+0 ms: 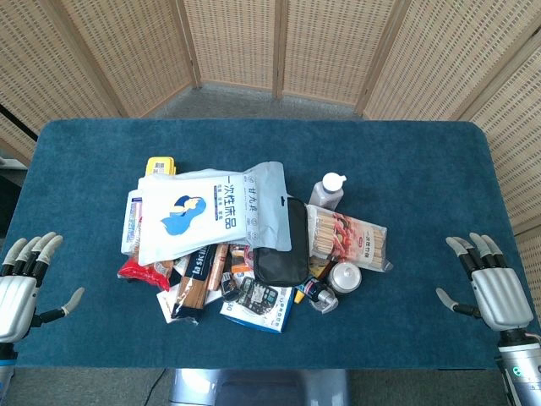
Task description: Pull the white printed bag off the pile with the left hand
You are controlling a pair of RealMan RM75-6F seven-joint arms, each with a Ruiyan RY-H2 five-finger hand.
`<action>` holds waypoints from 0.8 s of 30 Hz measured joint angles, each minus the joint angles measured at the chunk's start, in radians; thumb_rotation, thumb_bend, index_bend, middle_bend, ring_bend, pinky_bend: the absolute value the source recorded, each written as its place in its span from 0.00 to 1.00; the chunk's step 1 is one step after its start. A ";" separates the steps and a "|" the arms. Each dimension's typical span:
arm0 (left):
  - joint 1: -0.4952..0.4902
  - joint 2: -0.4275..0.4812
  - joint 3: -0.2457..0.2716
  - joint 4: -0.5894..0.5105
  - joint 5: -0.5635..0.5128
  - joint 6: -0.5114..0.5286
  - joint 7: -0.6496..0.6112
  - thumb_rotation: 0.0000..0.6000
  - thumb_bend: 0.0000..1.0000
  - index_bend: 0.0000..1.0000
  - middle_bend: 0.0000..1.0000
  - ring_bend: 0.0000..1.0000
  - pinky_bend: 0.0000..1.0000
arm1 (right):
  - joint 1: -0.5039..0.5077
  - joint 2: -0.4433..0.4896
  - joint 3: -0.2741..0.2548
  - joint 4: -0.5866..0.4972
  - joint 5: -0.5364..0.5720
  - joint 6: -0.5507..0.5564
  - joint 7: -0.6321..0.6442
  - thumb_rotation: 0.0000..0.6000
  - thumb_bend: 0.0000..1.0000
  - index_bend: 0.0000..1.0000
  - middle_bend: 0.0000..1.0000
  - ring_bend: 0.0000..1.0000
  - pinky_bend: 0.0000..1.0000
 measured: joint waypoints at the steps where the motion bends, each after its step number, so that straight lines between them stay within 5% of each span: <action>1: -0.001 -0.002 -0.001 0.002 -0.001 -0.001 -0.001 0.50 0.33 0.00 0.00 0.11 0.00 | 0.001 0.000 0.002 -0.001 0.001 0.000 -0.002 0.76 0.29 0.00 0.00 0.00 0.00; 9: -0.008 -0.012 -0.009 0.020 -0.010 -0.011 -0.006 0.50 0.33 0.00 0.00 0.11 0.00 | 0.006 -0.009 0.000 -0.009 0.003 -0.004 -0.006 0.77 0.29 0.00 0.00 0.00 0.00; 19: -0.053 -0.058 -0.043 -0.003 -0.017 -0.043 0.081 0.36 0.33 0.00 0.00 0.08 0.00 | 0.016 0.015 -0.015 -0.022 -0.007 -0.034 0.006 0.76 0.29 0.00 0.00 0.00 0.00; 24: -0.084 -0.127 -0.069 0.030 -0.024 -0.054 0.079 0.53 0.33 0.00 0.00 0.07 0.00 | -0.014 -0.001 -0.022 -0.062 -0.008 0.016 -0.034 0.76 0.29 0.00 0.00 0.00 0.00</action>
